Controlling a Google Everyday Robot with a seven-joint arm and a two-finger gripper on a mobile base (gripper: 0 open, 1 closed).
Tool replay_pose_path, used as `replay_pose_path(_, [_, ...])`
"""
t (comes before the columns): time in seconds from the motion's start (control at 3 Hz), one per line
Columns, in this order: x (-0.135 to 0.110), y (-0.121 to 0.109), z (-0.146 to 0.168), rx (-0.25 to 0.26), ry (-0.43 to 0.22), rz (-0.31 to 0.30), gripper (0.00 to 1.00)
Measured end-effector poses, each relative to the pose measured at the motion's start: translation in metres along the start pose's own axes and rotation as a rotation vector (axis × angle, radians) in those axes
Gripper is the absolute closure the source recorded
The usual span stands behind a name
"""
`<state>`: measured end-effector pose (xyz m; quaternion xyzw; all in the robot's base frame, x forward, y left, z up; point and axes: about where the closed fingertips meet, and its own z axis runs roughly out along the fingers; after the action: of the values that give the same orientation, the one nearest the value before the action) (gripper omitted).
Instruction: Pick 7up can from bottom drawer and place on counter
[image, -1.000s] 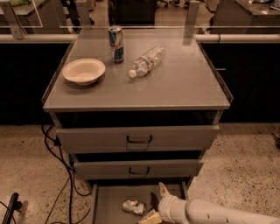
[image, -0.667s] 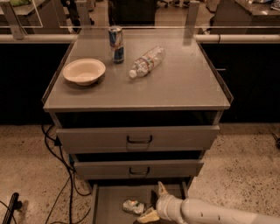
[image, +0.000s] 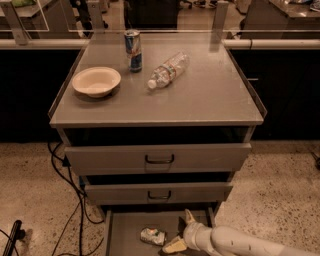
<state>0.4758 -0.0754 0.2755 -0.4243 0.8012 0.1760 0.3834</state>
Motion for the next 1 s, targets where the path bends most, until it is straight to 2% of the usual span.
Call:
replay_pose_path(0.33, [0.0098, -0.0152, 0.0139, -0.081, -0.028, 0.0, 0.0])
replay_pose_path(0.67, [0.0108, -0.0143, 0.0182, -0.147, -0.05, 0.0, 0.0])
replay_pose_path(1.0, [0.0104, -0.013, 0.02, -0.152, -0.056, 0.0, 0.0])
